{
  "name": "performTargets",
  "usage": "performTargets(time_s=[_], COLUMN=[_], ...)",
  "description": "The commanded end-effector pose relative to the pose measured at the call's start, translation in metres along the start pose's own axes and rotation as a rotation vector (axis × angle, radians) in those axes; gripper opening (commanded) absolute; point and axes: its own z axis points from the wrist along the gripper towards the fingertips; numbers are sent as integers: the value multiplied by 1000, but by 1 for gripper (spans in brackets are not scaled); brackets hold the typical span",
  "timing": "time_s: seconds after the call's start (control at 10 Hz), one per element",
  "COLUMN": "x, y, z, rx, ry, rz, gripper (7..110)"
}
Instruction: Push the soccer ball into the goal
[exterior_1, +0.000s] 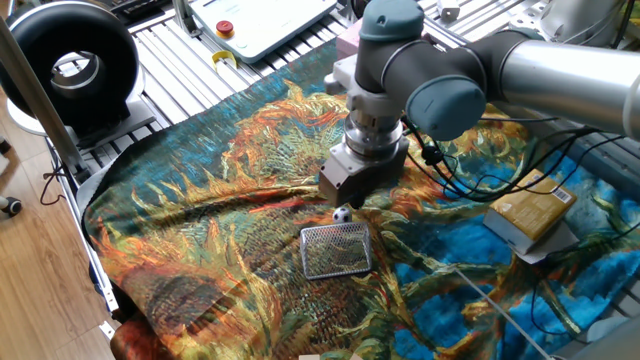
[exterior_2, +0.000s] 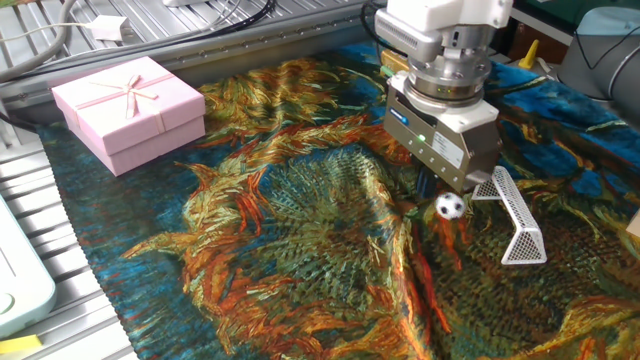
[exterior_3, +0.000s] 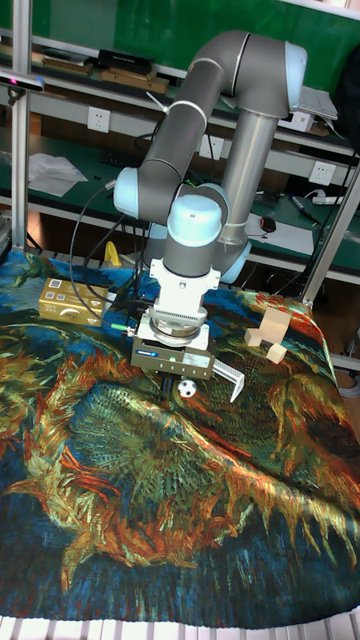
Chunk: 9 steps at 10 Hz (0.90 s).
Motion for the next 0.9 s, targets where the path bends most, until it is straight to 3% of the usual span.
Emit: performTargets(time_s=[0.0,0.2,0.8], x=[5,7,25], y=[21,33,65], z=[4,1,-8], rx=[-21,-20,-116], ry=[10,18,60], rz=[17,17,30], gripper=[7,7,7])
